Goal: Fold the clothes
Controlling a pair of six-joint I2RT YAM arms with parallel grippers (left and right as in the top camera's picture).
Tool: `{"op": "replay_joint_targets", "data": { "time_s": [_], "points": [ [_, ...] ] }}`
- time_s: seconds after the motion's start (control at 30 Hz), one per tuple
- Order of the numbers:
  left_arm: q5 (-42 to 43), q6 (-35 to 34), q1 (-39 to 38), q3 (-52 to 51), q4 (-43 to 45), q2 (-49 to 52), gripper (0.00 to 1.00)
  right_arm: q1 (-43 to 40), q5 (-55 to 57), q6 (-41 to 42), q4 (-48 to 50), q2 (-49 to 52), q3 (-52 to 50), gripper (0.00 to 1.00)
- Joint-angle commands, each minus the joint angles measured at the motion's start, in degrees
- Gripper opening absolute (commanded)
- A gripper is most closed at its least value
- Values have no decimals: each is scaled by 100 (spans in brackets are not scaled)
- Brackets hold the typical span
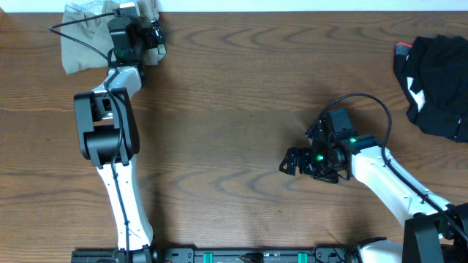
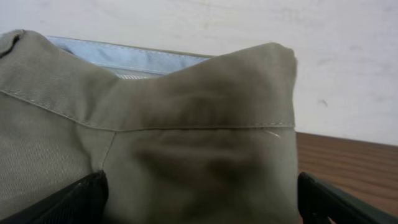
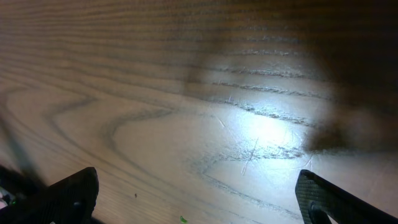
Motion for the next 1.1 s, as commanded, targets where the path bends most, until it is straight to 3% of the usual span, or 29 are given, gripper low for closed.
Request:
{"op": "replay_joint_targets", "data": {
  "time_s": [0.0, 0.37, 0.57, 1.07],
  "points": [
    [374, 44, -142, -2, -105, -273, 98, -37, -125, -20, -35, -76, -9, 99],
    [114, 63, 245, -2, -85, -1248, 98, -37, -122, -127, 24, -76, -9, 99],
    [-796, 63, 562, -4, -323, -1189, 98, -37, -96, -125, 26, -76, -9, 99],
    [-570, 57, 866, -2, -398, -448, 98, -37, -105, -70, 107, -76, -9, 99]
  ]
}}
